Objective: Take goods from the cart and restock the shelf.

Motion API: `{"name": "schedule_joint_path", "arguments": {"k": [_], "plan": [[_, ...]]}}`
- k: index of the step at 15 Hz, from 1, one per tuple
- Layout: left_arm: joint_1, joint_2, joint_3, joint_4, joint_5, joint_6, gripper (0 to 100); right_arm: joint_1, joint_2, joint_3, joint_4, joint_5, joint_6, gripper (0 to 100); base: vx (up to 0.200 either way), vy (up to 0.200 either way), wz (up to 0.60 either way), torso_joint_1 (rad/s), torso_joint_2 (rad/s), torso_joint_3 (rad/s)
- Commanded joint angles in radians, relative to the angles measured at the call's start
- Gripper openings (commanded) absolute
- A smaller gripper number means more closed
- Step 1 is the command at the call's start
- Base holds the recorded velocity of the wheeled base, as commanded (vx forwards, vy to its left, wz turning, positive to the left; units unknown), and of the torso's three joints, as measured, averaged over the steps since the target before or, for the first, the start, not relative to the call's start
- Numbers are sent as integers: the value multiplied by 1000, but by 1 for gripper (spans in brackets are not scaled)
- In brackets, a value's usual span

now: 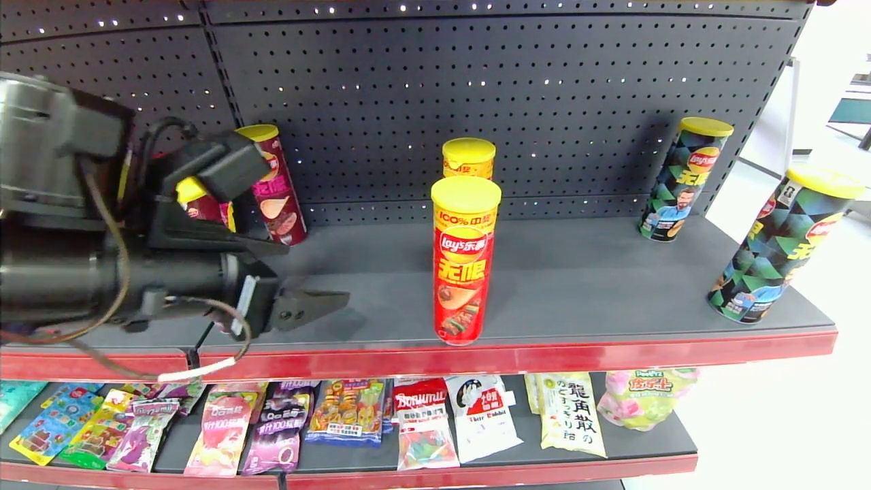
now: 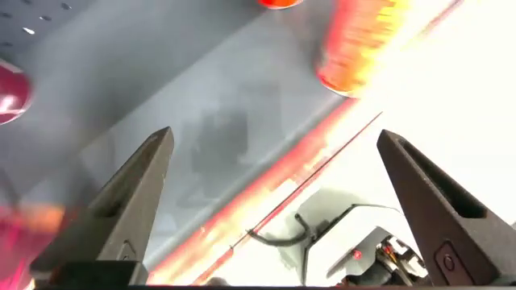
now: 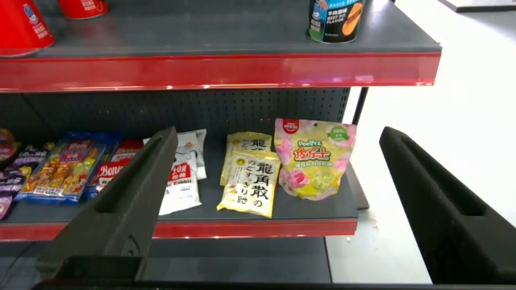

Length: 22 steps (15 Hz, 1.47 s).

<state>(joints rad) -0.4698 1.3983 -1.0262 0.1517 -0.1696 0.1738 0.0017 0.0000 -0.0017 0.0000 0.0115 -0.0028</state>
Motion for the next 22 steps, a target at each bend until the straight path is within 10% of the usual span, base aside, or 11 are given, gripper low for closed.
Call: {"name": "schedule_joint_path", "arguments": {"k": [1,4,7,9,13,17,18,19,22], "plan": [[-15,-274,118,12,2,0,100,0,2,0,0,1,0,100,0,0,0,0,0,0],[92,-559,278,14,4,1,100,0,2,0,0,1,0,100,0,0,0,0,0,0],[444,-940,520,31,-2,-28,100,1,2,0,0,1,0,100,0,0,0,0,0,0],[461,-1185,686,39,2,-88,100,0,2,0,0,1,0,100,0,0,0,0,0,0],[464,-1398,856,83,18,-94,100,0,2,0,0,1,0,100,0,0,0,0,0,0],[465,-1398,910,52,234,-197,100,0,2,0,0,1,0,100,0,0,0,0,0,0],[465,-1398,923,22,364,-237,100,0,2,0,0,1,0,100,0,0,0,0,0,0],[465,-1398,942,-12,430,-237,100,1,2,0,0,-1,-2,100,0,0,0,0,0,0],[465,-1398,948,-34,390,-189,100,1,2,0,0,-1,-3,100,0,0,0,0,0,0]]}}
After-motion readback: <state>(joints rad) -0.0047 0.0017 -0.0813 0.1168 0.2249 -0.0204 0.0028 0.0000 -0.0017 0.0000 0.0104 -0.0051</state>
